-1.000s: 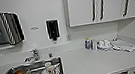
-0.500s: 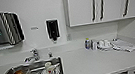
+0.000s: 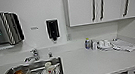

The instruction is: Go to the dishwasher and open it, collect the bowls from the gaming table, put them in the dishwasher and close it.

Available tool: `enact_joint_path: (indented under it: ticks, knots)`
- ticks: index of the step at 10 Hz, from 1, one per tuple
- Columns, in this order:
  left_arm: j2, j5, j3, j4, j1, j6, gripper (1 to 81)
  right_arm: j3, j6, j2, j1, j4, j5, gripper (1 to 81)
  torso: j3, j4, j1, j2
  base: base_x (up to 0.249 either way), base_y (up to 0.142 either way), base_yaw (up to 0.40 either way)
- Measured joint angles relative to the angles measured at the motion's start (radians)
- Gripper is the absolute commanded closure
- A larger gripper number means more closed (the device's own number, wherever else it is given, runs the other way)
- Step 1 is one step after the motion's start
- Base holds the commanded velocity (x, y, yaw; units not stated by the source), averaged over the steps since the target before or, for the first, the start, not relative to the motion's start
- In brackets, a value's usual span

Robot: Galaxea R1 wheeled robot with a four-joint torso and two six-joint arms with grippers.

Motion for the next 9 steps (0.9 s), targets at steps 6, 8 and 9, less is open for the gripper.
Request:
enact_joint_path:
  ticks: [6, 8, 9]
  knots:
    - [0.004, 0.000, -0.002, 0.000, 0.000, 0.000, 1.0, -0.141, 0.005, 0.088, 0.032, 0.123, 0.016, 1.0, 0.000, 0.000, 0.000, 0.000, 0.000, 0.000, 0.000]
    - [0.005, 0.000, -0.002, 0.000, 0.000, 0.000, 1.0, -0.157, 0.009, 0.088, 0.031, 0.147, 0.019, 1.0, 0.000, 0.000, 0.000, 0.000, 0.000, 0.000, 0.000]
    - [0.007, 0.000, -0.002, 0.000, 0.000, 0.000, 1.0, -0.170, 0.010, 0.088, 0.032, 0.173, 0.023, 1.0, 0.000, 0.000, 0.000, 0.000, 0.000, 0.000, 0.000]
